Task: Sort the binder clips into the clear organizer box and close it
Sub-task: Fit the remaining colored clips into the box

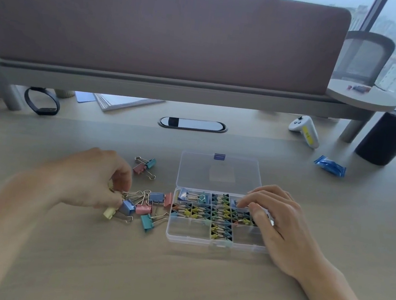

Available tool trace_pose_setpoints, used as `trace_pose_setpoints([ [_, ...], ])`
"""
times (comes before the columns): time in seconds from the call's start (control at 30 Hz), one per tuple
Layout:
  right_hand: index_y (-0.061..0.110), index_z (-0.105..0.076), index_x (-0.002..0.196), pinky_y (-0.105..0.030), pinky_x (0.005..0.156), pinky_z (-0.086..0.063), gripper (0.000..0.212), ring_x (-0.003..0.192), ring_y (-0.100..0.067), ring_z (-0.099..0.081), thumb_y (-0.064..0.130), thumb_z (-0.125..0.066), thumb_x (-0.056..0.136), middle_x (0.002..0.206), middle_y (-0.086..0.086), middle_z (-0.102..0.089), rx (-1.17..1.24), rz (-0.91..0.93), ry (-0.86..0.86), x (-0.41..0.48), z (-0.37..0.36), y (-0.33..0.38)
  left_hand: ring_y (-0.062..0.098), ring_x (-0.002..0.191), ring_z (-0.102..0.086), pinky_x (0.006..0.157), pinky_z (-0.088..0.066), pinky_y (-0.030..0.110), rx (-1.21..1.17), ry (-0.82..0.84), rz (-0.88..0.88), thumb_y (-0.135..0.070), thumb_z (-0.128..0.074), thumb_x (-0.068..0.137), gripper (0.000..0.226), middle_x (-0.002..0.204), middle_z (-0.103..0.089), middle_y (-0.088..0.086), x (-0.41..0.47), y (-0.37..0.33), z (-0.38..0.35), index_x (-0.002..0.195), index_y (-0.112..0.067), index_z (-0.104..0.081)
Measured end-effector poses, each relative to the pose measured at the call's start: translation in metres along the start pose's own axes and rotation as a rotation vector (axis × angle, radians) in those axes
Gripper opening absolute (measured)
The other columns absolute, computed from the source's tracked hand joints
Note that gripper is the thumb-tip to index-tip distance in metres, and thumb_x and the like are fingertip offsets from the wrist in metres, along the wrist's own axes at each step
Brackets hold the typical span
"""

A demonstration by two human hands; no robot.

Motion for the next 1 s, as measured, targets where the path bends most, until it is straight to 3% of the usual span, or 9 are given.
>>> trace_pose_setpoints([
  [0.1,0.031,-0.076,0.096,-0.025,0.096,-0.043,0.036,0.109,-0.006,-0.060,0.034,-0.040,0.103,0.097,0.023,-0.069,0.007,-0.005,0.001,0.000,0.001,0.000,-0.006,0.068,-0.061,0.057,-0.038,0.012,0.040,-0.061,-0.005,-0.036,-0.080,0.072,0.017,0.077,-0.068,-0.023,0.002,0.002,0.002,0.084,-0.036,-0.067],
  [0.23,0.031,-0.076,0.097,-0.027,0.096,-0.044,0.037,0.110,-0.008,-0.060,0.035,-0.039,0.103,0.098,0.023,-0.070,0.009,-0.009,0.004,0.001,0.001,0.001,-0.009,0.069,-0.062,0.058,-0.041,0.010,0.031,-0.107,-0.008,-0.036,-0.083,0.069,0.022,0.080,-0.069,-0.019,0.003,0.003,0.007,0.085,-0.036,-0.067],
  [0.4,0.030,-0.075,0.096,-0.030,0.095,-0.045,0.036,0.109,-0.008,-0.061,0.033,-0.040,0.103,0.099,0.021,-0.070,0.025,0.002,-0.028,0.001,0.002,0.000,-0.011,0.066,-0.065,0.074,-0.059,0.029,-0.035,-0.272,-0.010,-0.026,-0.080,0.066,0.017,0.072,-0.070,-0.024,-0.006,0.002,0.034,0.076,-0.035,-0.070],
  [0.5,0.027,-0.075,0.098,-0.033,0.094,-0.048,0.034,0.108,-0.009,-0.063,0.034,-0.042,0.103,0.102,0.020,-0.071,0.069,-0.012,-0.100,0.002,0.008,0.002,-0.005,0.070,-0.071,0.077,-0.060,0.030,-0.226,-0.385,-0.144,-0.020,-0.083,0.072,0.018,0.077,-0.073,-0.023,-0.016,-0.024,0.042,0.079,-0.034,-0.073],
  [0.6,0.029,-0.075,0.104,-0.024,0.091,-0.049,0.032,0.108,-0.009,-0.066,0.040,-0.045,0.103,0.104,0.021,-0.072,0.144,-0.035,-0.167,0.004,0.018,0.011,0.002,0.077,-0.074,0.076,-0.059,0.018,-0.486,-0.494,-0.370,-0.009,-0.082,0.075,0.023,0.081,-0.076,-0.015,-0.026,-0.072,0.035,0.089,-0.026,-0.077],
  [0.7,0.028,-0.076,0.107,-0.024,0.088,-0.053,0.027,0.104,-0.013,-0.071,0.045,-0.056,0.100,0.105,0.014,-0.076,0.330,-0.082,-0.098,0.011,0.016,0.026,0.001,0.081,-0.072,0.076,-0.056,0.011,-0.512,-0.645,-0.533,-0.010,-0.085,0.074,0.024,0.088,-0.074,-0.014,-0.026,-0.119,0.018,0.096,-0.018,-0.077],
  [0.8,0.016,-0.078,0.099,-0.032,0.085,-0.059,0.016,0.092,-0.020,-0.075,0.030,-0.070,0.098,0.095,-0.003,-0.079,0.638,-0.145,-0.064,0.016,0.009,0.036,0.002,0.080,-0.070,0.075,-0.057,0.014,-0.528,-0.692,-0.588,-0.014,-0.087,0.075,0.025,0.088,-0.071,-0.010,-0.014,-0.149,0.002,0.097,-0.018,-0.076],
  [0.87,0.005,-0.076,0.091,-0.036,0.083,-0.062,0.015,0.084,-0.026,-0.076,0.018,-0.069,0.095,0.088,-0.013,-0.078,0.800,-0.228,-0.114,0.017,0.009,0.029,0.002,0.079,-0.069,0.075,-0.057,0.016,-0.541,-0.670,-0.619,-0.014,-0.087,0.077,0.024,0.087,-0.070,-0.009,-0.007,-0.162,-0.003,0.097,-0.018,-0.075],
  [1.0,0.005,-0.077,0.092,-0.026,0.070,-0.061,0.010,0.069,-0.019,-0.072,0.006,-0.067,0.096,0.082,-0.016,-0.076,0.781,-0.357,-0.114,0.019,0.015,0.005,0.000,0.089,-0.067,0.082,-0.054,0.013,-0.520,-0.578,-0.590,-0.028,-0.087,0.081,0.039,0.094,-0.071,-0.014,0.005,-0.161,-0.012,0.116,-0.023,-0.070],
])
Point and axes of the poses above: each hand's wrist, its own x-axis towards the middle knuckle, its own z-axis out of the back of the hand, y = z × x, the point moved 6 cm from there along x, towards the middle knuckle
